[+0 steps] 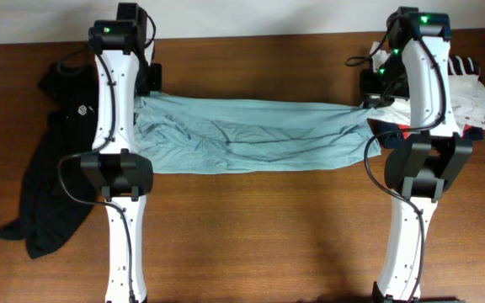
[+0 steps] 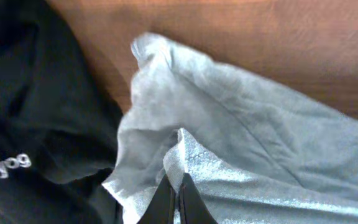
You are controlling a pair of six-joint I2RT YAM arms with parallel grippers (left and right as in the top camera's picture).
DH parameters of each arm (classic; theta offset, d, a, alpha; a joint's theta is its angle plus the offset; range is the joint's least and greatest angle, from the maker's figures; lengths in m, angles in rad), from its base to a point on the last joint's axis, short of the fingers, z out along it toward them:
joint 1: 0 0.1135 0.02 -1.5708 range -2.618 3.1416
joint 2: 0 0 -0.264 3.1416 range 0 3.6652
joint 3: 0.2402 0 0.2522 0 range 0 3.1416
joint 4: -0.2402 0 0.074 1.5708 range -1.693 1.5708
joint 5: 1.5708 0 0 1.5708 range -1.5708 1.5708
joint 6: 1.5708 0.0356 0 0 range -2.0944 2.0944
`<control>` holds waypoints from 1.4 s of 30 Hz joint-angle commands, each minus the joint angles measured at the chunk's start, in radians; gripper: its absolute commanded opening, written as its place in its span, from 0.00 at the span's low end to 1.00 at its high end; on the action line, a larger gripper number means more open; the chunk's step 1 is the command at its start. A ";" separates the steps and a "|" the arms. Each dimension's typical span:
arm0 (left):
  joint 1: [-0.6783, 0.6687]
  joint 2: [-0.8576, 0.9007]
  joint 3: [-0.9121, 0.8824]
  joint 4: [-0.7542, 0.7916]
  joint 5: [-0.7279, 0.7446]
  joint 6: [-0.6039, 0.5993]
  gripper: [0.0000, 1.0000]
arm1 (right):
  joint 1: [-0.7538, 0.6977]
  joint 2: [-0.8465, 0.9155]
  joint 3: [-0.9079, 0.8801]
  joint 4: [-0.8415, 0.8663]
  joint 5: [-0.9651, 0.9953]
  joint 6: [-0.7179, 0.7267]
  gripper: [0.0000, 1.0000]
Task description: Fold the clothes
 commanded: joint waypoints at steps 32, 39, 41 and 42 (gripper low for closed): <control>0.024 -0.434 -0.066 0.056 0.010 0.002 0.99 | -0.005 -0.008 -0.151 0.041 -0.058 -0.168 0.91; 0.024 -0.536 -0.066 0.081 0.006 0.009 0.99 | -0.006 -0.008 -0.320 0.167 -0.057 -0.175 0.82; 0.024 -0.552 -0.066 0.082 0.006 0.035 0.99 | -0.011 -0.008 -0.364 0.202 -0.046 -0.193 0.77; 0.024 -0.558 -0.066 0.082 0.006 0.039 0.99 | -0.014 -0.008 -0.378 0.213 -0.034 -0.193 0.75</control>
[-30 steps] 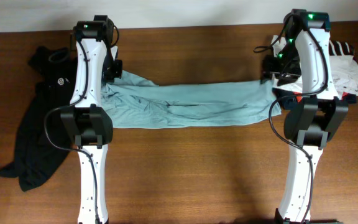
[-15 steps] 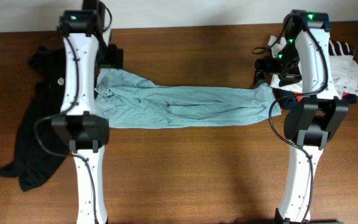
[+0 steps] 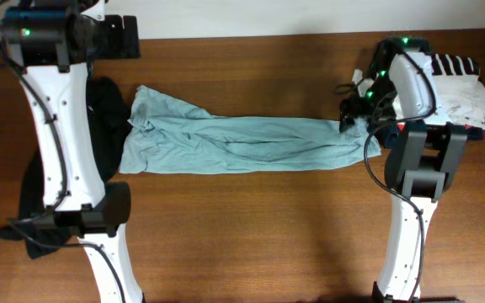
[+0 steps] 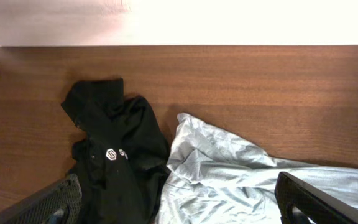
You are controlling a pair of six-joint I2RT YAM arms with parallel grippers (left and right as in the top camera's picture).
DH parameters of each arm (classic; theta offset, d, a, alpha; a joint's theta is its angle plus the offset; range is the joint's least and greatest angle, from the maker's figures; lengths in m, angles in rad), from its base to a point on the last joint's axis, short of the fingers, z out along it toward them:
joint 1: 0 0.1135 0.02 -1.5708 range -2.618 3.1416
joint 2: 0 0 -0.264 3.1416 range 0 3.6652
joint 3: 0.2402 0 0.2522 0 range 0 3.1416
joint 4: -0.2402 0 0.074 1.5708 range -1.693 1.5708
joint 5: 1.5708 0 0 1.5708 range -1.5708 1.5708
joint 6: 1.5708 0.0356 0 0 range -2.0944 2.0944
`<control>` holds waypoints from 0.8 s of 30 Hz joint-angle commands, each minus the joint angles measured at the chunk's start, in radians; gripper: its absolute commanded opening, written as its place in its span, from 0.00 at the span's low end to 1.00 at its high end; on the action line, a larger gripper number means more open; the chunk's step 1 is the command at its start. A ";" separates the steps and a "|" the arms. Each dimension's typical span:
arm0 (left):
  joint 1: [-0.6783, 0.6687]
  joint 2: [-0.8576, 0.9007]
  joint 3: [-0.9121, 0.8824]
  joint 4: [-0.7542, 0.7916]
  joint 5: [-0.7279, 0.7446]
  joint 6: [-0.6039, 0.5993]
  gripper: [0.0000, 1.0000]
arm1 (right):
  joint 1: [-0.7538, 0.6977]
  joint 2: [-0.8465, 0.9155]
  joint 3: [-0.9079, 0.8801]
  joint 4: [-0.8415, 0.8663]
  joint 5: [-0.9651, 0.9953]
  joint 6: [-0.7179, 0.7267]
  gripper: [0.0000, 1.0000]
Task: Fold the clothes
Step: 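Pull the folded t-shirt ends apart with both grippers to straighten it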
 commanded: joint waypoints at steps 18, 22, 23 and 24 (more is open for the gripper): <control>0.004 -0.034 0.004 -0.005 0.006 0.035 0.99 | -0.053 -0.008 -0.183 0.154 0.031 -0.008 0.31; 0.008 -0.034 0.004 -0.005 0.000 0.035 0.99 | -0.055 -0.012 -0.175 0.150 -0.078 -0.008 0.07; 0.009 -0.034 0.004 -0.004 0.000 0.035 0.99 | -0.056 -0.016 -0.169 0.147 -0.095 -0.008 0.04; 0.012 -0.034 0.004 -0.003 0.000 0.035 0.99 | -0.056 -0.020 -0.163 0.145 -0.101 -0.007 0.04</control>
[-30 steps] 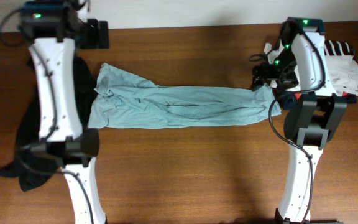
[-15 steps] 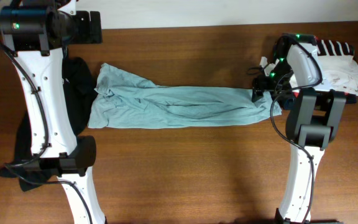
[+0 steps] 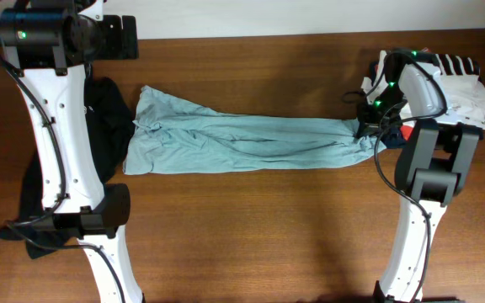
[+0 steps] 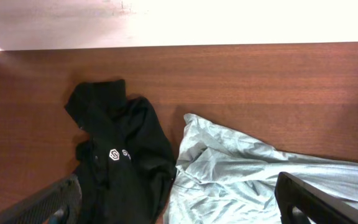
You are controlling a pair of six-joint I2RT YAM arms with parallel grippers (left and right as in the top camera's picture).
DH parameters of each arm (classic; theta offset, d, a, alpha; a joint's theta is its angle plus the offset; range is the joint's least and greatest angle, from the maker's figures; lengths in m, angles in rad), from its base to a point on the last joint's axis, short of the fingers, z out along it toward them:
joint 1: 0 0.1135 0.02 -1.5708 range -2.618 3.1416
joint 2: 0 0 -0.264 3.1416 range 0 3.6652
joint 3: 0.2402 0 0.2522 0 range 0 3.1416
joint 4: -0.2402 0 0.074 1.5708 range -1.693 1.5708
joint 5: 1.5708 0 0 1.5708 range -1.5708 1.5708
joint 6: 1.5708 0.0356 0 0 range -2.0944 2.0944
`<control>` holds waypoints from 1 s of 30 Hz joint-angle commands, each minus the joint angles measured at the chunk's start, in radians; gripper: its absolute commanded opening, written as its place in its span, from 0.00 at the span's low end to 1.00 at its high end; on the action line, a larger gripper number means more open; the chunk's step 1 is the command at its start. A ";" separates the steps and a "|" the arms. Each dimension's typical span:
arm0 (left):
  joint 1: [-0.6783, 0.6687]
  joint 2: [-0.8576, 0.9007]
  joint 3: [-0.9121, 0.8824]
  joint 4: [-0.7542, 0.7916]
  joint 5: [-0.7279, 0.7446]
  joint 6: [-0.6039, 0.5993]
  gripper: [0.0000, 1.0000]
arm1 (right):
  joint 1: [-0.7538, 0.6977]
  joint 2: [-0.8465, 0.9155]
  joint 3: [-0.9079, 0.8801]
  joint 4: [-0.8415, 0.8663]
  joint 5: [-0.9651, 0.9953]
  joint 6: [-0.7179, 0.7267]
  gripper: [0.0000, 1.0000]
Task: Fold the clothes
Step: 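Pull the folded t-shirt ends apart with both grippers to straighten it, then push the right end of the t-shirt leftward with the right gripper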
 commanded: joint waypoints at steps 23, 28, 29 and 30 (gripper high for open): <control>0.013 -0.027 0.005 0.022 0.008 0.015 0.99 | 0.186 -0.181 0.090 -0.123 -0.024 0.138 0.04; 0.013 -0.027 0.005 0.021 0.008 0.015 0.99 | 0.303 -0.181 0.090 -0.083 0.002 0.192 0.04; 0.013 -0.027 0.005 0.021 0.008 0.015 0.99 | 0.328 -0.181 0.090 -0.073 0.014 0.206 0.04; 0.013 -0.027 0.005 0.021 0.008 0.015 0.99 | 0.352 -0.181 0.090 -0.061 0.026 0.217 0.04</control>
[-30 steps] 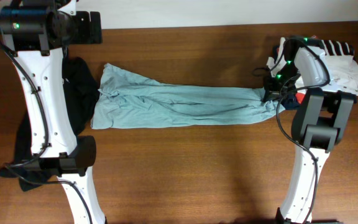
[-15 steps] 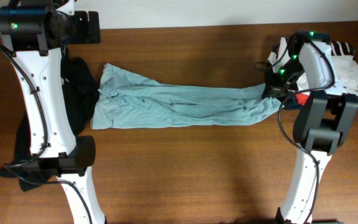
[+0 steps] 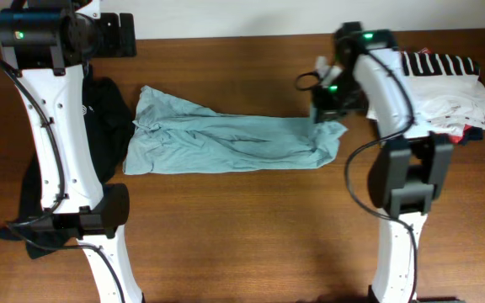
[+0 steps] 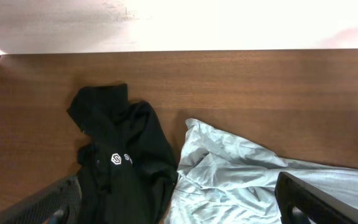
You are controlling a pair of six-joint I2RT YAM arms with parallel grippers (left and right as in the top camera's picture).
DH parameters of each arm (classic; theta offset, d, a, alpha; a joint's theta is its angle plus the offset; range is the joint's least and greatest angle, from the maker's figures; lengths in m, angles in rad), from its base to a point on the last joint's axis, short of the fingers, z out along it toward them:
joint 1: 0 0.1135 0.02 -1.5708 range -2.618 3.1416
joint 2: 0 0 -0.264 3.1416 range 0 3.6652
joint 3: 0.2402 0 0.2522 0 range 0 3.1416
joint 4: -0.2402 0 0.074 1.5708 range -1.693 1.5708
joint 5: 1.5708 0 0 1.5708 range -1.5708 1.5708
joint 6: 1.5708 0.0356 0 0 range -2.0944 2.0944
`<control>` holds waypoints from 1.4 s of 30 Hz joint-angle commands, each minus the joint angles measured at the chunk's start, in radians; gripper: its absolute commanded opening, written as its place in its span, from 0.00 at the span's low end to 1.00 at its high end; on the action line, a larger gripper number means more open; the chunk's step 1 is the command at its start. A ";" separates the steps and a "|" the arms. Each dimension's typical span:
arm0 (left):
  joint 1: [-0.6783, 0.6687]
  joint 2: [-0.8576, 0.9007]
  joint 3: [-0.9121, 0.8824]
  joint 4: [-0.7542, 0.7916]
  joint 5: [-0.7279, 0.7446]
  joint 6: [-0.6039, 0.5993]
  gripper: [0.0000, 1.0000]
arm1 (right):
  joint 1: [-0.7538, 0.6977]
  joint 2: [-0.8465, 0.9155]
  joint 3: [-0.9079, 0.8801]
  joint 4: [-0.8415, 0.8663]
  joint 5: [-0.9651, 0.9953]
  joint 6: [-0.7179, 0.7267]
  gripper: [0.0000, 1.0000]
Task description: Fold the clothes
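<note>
A light teal garment [image 3: 226, 139] lies crumpled lengthwise across the wooden table [image 3: 242, 227]; its left end also shows in the left wrist view [image 4: 241, 174]. My right gripper [image 3: 325, 105] sits at its right end, apparently shut on the cloth, which bunches toward the middle beneath it. High over the table's back left corner my left gripper [image 3: 118, 25] [image 4: 179, 208] is open, its fingers [image 4: 309, 199] wide apart with nothing between them.
A black garment with a small white logo [image 3: 99, 109] [image 4: 120, 162] lies just left of the teal one and trails down the left side [image 3: 40, 198]. A pile of white and striped clothes [image 3: 453, 84] sits at the back right.
My right gripper has moved left, from near the clothes pile to over the table's middle right, with the teal garment's right end. The garment is shorter now. The left arm has hardly moved.
First both grippers held the teal garment's ends, stretched across the table, the left shut on its left end. Then the left had let go and stood high and open at the back left. The right kept its end, which now lies further left.
</note>
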 commanded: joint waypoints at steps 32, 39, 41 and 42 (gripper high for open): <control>0.006 -0.026 0.004 -0.003 0.034 0.015 0.99 | 0.264 -0.014 -0.034 0.152 0.121 0.074 0.61; 0.006 -0.026 0.004 -0.014 0.034 0.015 0.99 | 0.297 0.036 -0.043 0.191 0.113 0.074 0.46; 0.006 -0.026 0.004 -0.021 0.034 0.015 0.99 | 0.308 0.048 -0.043 0.197 0.109 0.074 0.42; 0.006 -0.026 0.004 -0.024 0.034 0.015 0.99 | 0.311 0.054 -0.043 0.201 0.107 0.074 0.40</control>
